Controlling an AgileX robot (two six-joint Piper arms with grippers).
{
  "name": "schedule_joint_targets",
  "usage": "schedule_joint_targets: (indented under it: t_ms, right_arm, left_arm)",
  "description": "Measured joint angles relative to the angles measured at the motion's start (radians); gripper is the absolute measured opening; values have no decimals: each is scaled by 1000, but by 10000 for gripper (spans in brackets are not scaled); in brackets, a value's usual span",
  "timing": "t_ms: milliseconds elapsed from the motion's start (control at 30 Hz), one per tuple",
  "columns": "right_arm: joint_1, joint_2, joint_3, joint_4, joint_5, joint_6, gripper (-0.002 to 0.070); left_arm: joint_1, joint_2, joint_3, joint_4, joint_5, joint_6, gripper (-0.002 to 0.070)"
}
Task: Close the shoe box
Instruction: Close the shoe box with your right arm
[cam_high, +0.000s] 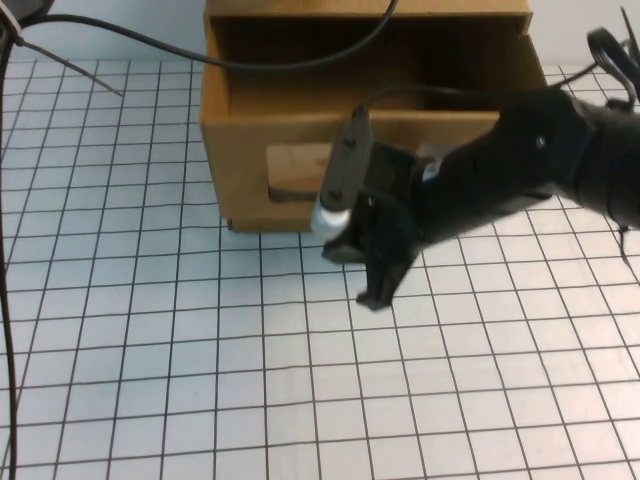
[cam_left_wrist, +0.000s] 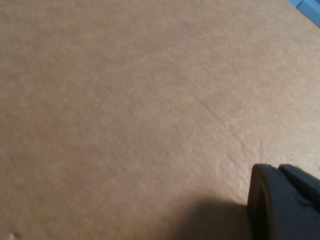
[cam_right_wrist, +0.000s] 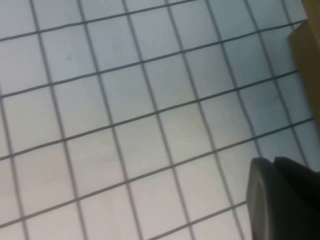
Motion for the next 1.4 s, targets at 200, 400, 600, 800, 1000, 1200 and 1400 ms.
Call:
schedule_joint_targets:
  t_ms: [200, 400, 600, 800, 1000, 1200, 1400]
  right_arm:
    - [-57, 130, -200, 22, 28, -4, -14]
    - [-106, 272, -380, 47, 74, -8, -14]
    - [-115, 303, -434, 51, 99, -14, -14]
    - [-119, 266, -434, 51, 112, -14, -14]
    - [-119, 199, -427, 58, 159, -16, -14]
    - [-112, 153, -363, 59, 187, -21, -14]
    - [-99, 154, -304, 63, 172, -10, -14]
  left_arm:
    - [2, 0, 0, -30, 8, 23, -6]
    - [2, 2, 0, -36, 8, 29, -6]
    - [2, 2, 0, -36, 10, 29, -6]
    - [9, 2, 0, -41, 19, 32, -6]
    - [32, -15, 0, -67, 32, 34, -6]
    - [43, -19, 0, -69, 40, 34, -6]
    - [43, -19, 0, -67, 45, 34, -6]
